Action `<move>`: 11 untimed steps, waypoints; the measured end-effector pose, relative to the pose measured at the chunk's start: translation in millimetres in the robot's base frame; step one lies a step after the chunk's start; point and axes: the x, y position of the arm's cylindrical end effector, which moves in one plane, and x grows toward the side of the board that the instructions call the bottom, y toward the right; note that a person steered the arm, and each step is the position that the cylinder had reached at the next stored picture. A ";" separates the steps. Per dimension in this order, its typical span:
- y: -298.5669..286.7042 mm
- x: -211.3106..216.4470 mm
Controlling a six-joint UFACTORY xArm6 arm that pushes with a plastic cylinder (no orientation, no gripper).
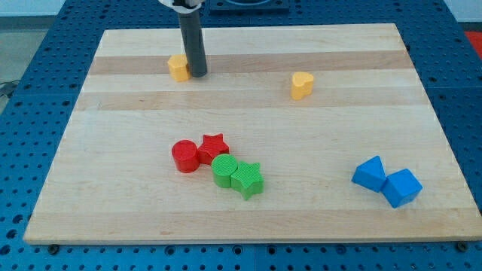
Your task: Move the yellow hexagon towards the top left corner of the board
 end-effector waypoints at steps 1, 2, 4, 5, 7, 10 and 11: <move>0.1 -1.8; 28.4 45.4; 22.3 94.2; 16.7 66.2; 16.6 6.4; -52.3 6.9; -59.2 -9.0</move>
